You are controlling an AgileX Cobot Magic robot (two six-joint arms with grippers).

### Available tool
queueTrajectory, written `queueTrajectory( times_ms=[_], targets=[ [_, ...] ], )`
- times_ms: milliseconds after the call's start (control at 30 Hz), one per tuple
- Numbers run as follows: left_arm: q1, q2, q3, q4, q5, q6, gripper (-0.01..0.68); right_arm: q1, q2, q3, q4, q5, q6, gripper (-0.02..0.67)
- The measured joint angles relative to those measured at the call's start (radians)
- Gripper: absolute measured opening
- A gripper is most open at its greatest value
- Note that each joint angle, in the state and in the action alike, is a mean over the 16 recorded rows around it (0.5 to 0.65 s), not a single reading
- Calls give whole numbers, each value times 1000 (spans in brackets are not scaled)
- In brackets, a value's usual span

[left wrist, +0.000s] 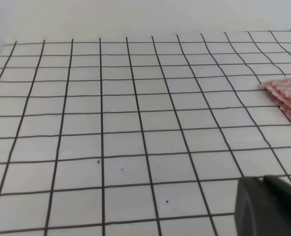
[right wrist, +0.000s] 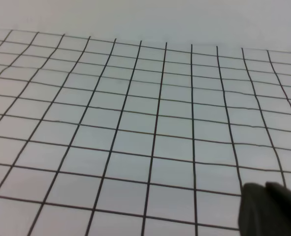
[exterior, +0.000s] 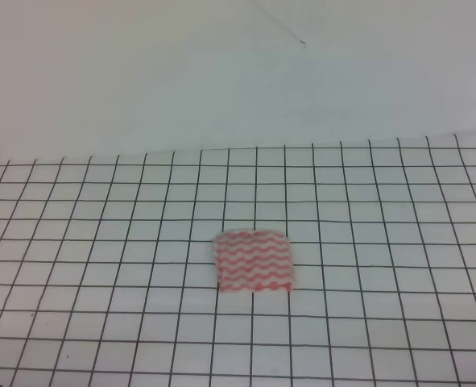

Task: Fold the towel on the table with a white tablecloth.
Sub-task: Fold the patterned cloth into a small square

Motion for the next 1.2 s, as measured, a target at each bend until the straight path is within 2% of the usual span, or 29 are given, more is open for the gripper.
queueTrajectory(
  times_ms=[1200],
  targets=[
    [0,0,0,0,0,0,0,0,0,0,0,0,2,-1]
  ],
)
